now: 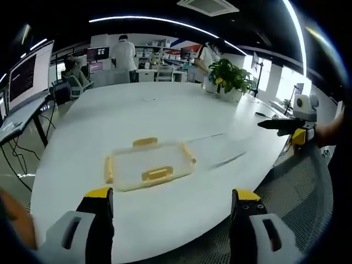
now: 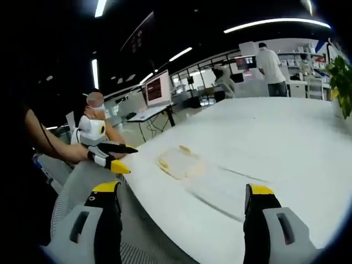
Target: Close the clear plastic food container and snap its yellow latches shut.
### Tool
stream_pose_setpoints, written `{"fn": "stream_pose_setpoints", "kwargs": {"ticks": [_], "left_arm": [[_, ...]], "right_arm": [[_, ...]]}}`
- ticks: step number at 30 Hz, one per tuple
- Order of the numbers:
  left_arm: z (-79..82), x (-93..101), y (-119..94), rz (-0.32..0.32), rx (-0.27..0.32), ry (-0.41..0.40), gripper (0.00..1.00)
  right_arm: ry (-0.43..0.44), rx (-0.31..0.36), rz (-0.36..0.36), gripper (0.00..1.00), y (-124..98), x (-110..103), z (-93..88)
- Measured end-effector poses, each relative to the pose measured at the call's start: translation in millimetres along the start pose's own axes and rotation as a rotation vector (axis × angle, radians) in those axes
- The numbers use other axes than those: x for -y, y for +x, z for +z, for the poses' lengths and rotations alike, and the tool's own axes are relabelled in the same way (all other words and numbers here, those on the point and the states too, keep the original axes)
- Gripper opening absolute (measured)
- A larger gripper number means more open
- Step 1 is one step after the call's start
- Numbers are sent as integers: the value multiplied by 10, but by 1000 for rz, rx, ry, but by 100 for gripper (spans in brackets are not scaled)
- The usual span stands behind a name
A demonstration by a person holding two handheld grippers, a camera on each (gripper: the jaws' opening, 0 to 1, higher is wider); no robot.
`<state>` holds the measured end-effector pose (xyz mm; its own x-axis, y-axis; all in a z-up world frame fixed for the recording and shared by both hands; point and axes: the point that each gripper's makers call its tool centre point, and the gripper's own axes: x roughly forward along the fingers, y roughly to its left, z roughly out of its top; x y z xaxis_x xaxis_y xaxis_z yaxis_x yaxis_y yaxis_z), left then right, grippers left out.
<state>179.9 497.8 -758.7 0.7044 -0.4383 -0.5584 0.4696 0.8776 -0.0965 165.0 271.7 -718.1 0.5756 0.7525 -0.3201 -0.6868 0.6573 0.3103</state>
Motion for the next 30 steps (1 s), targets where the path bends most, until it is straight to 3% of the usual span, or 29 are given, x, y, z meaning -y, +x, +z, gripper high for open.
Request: {"fn": "stream_pose_setpoints", "kwargs": {"ticks": [4, 9, 16, 21, 30], "left_arm": [[3, 59, 2, -45, -12, 18, 86], [1, 143, -13, -134, -66, 114, 85], [92, 145, 27, -216, -73, 140, 83], [154, 109, 36, -240, -56, 126, 83], [174, 128, 7, -287, -91, 150, 83]], "right_arm": [[-2, -3, 3, 91, 5, -35, 52], [-16, -13, -5, 92, 14, -75, 119], [-45, -41, 17, 92, 101, -179, 164], [-68, -59, 10, 92, 171, -232, 160], [-96, -81, -5, 92, 230, -190, 233]]}}
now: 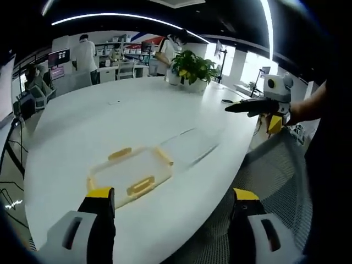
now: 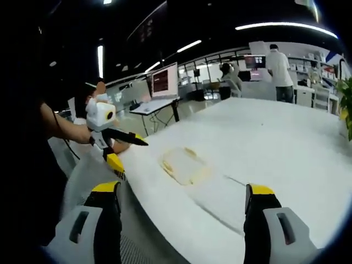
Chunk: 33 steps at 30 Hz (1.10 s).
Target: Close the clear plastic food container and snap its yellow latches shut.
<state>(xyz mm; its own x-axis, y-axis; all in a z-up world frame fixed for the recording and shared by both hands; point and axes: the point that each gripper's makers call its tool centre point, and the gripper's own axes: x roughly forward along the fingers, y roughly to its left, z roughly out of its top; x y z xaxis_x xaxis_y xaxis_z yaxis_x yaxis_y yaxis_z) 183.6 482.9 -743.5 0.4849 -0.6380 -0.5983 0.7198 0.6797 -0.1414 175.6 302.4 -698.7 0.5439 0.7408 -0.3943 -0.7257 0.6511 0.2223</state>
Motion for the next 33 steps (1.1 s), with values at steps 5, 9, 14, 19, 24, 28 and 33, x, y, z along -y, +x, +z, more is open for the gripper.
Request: {"fn": "stream_pose_setpoints", "kwargs": {"ticks": [5, 9, 14, 19, 24, 28, 33], "left_arm": [[58, 2, -2, -35, -23, 5, 83], [101, -21, -1, -57, -44, 27, 83], [54, -141, -2, -70, -105, 96, 83], [6, -260, -4, -91, -128, 81, 83], [-77, -348, -4, -111, -185, 129, 82], [-111, -425, 11, -130, -217, 140, 82], [-123, -517, 13, -139, -231, 150, 82]], "right_arm": [[-46, -11, 5, 91, 69, 10, 97], [-79, -42, 30, 91, 156, -22, 120], [-107, -59, 50, 90, 272, -29, 174], [-136, -94, 70, 89, 371, -34, 167], [-145, -104, 73, 89, 462, -17, 177], [-161, -120, 81, 89, 558, -34, 187], [-154, -142, 101, 88, 667, -62, 188]]}}
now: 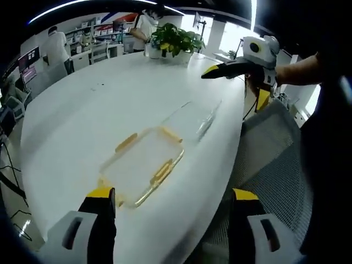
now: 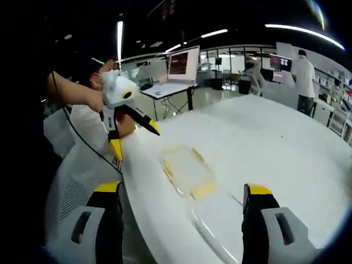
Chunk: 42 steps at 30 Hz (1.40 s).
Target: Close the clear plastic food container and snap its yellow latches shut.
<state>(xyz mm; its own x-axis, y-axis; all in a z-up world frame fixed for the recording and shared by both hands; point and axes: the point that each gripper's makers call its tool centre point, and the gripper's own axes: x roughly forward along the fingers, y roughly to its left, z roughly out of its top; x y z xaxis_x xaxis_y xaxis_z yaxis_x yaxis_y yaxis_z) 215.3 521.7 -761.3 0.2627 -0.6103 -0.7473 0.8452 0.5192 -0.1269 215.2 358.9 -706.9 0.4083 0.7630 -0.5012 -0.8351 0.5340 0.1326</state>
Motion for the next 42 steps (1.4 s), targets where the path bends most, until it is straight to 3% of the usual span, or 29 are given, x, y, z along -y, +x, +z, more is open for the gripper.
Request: {"fn": "stream_pose_setpoints", "kwargs": {"ticks": [6, 10, 15, 25, 29, 42], "left_arm": [[-43, -121, 0, -7, -17, 11, 82], [-86, -217, 16, -18, -43, 31, 82], [-133, -333, 69, -36, -76, 49, 82], [-240, -500, 161, -60, -141, 82, 77], [-337, -602, 199, -59, -203, 129, 78], [-358, -741, 361, -103, -292, 233, 78]], "right_arm": [[10, -8, 3, 88, 121, 33, 63], [-35, -43, 20, 89, 221, 53, 65], [-84, -126, 44, 88, 358, 91, -25], [-152, -191, 71, 84, 538, 111, -98], [-176, -233, 83, 84, 625, 108, -159], [-232, -406, 113, 79, 817, 218, -434]]}}
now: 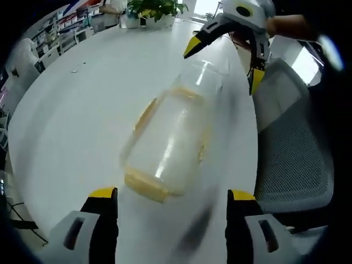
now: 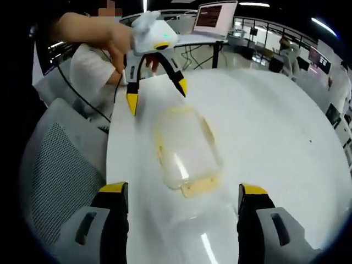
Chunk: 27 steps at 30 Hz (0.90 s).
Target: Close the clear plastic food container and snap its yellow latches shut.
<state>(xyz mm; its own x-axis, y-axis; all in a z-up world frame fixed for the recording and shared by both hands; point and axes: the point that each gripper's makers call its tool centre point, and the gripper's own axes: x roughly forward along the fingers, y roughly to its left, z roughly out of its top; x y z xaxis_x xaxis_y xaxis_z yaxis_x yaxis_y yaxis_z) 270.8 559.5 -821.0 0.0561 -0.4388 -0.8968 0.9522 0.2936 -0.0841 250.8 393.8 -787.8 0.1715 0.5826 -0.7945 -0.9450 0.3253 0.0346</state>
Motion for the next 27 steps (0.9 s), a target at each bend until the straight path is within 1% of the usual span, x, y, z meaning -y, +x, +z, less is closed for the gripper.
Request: {"fn": "stream_pose_setpoints", "kwargs": {"ticks": [2, 4, 7, 9, 11, 13, 16, 17, 20, 24, 27], "left_arm": [[-3, -12, 19, -5, -12, 13, 77], [-4, -18, 45, -13, -24, 33, 77], [-42, -54, 71, -20, -61, 87, 76], [-59, -79, 91, -23, -75, 104, 75], [-58, -100, 103, -25, -82, 112, 75], [-60, -127, 126, -24, -89, 126, 74], [-62, -144, 146, -23, -103, 173, 73], [-78, -150, 156, -21, -117, 186, 73], [-112, -172, 187, -24, -136, 210, 72], [-118, -195, 195, -26, -144, 229, 70], [-122, -228, 205, -21, -156, 257, 69]], "right_arm": [[-14, -26, -3, 77, 27, 34, -28], [-14, -34, -1, 77, 54, 63, -27], [-18, -46, 5, 77, 91, 87, -25], [-37, -68, 7, 75, 124, 111, -49], [-59, -91, 11, 75, 158, 123, -77], [-62, -98, 15, 74, 181, 130, -82], [-77, -115, 19, 73, 211, 145, -100], [-91, -128, 17, 73, 222, 156, -115], [-107, -142, 20, 71, 248, 167, -120], [-138, -167, 27, 70, 297, 178, -129], [-152, -183, 31, 68, 329, 188, -138]]}}
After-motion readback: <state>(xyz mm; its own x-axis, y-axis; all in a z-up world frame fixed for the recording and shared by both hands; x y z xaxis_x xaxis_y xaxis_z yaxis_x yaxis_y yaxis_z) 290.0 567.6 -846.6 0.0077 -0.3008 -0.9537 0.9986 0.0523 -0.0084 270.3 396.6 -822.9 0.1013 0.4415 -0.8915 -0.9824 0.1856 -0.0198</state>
